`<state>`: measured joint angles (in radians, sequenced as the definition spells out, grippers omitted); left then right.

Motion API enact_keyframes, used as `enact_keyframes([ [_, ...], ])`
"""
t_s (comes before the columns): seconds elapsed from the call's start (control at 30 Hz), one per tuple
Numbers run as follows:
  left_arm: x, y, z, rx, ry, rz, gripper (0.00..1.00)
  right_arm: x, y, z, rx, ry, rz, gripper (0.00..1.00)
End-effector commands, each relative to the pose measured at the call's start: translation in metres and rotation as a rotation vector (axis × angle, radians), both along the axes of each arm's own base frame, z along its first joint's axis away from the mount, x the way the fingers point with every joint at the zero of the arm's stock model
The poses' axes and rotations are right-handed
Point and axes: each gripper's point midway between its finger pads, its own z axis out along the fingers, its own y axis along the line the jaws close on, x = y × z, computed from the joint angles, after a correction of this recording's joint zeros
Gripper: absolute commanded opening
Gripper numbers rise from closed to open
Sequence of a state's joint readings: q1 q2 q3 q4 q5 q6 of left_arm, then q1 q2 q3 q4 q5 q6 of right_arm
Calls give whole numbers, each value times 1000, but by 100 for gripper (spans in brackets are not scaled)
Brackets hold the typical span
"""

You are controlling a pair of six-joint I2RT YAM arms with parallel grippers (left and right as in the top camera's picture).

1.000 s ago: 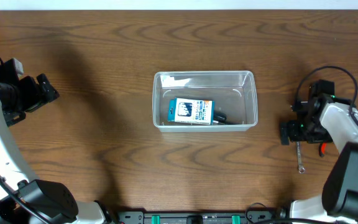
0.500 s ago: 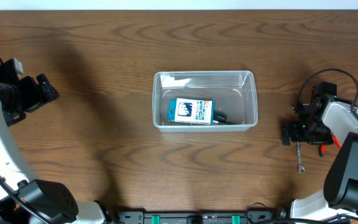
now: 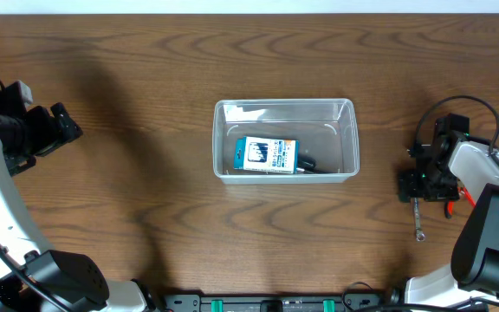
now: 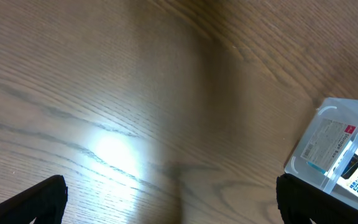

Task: Pack container
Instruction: 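Lower the right gripper and grasp the silver wrench's shaft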

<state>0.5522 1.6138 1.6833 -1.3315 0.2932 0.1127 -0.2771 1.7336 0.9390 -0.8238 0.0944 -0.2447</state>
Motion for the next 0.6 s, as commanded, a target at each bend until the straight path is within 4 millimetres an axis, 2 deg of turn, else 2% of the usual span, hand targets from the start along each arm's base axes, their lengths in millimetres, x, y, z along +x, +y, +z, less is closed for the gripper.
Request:
enact_keyframes([
  [0.0, 0, 0, 1, -4, -5, -12, 98, -5, -4, -4, -9, 20, -11, 60],
  [0.17, 0, 0, 1, -4, -5, -12, 98, -4, -4, -4, -9, 19, -11, 55],
  [0.33, 0, 0, 1, -4, -5, -12, 98, -4, -4, -4, -9, 18, -11, 37],
  [0.57, 0, 0, 1, -4, -5, -12, 98, -4, -4, -4, -9, 18, -11, 28],
])
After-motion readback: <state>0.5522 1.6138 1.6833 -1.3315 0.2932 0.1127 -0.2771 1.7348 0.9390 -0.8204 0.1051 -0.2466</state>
